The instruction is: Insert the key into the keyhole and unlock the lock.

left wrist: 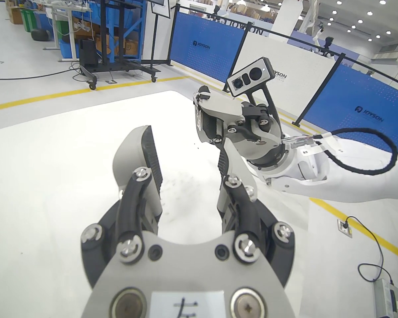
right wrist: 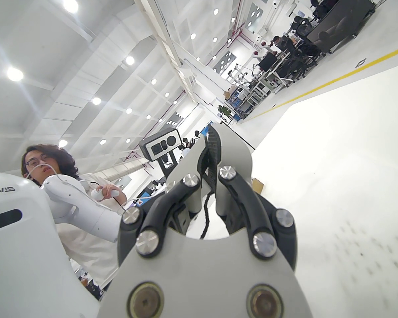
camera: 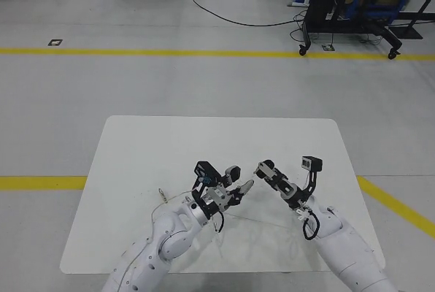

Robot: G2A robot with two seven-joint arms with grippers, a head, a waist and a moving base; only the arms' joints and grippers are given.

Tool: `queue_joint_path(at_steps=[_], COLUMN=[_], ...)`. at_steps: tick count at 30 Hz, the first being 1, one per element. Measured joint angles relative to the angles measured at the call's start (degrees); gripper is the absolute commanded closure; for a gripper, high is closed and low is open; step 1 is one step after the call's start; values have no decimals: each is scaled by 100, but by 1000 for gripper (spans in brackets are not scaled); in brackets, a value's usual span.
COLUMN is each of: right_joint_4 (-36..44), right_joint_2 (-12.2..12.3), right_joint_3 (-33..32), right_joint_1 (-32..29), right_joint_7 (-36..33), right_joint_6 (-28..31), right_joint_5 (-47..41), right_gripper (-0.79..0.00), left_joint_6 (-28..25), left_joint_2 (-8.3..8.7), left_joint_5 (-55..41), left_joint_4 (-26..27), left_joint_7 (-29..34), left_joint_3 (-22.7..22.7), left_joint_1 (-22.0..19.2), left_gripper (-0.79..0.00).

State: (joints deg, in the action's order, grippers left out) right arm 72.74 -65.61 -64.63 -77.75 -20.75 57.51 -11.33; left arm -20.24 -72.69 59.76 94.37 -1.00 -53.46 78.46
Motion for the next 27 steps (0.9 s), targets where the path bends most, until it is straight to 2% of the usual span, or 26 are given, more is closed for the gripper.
queue_joint_path(at_steps=[13, 27], right_joint_4=[-44, -98], right_joint_2=[-40, -71], right_joint_3=[106, 158], right_joint_1=[127, 137], right_joint_7=[-219, -331], right_joint_6=[-68, 33], right_joint_5=[-178, -284], right_gripper=[0, 0], left_joint_6=[119, 467], left_joint_2=[-51, -60], left_joint_5=[256, 596], left_joint_4=[-202, -151], left_joint_7=[-8, -273], left_joint_3=[40, -82], left_joint_1=[-244, -169], left_gripper=[-360, -357])
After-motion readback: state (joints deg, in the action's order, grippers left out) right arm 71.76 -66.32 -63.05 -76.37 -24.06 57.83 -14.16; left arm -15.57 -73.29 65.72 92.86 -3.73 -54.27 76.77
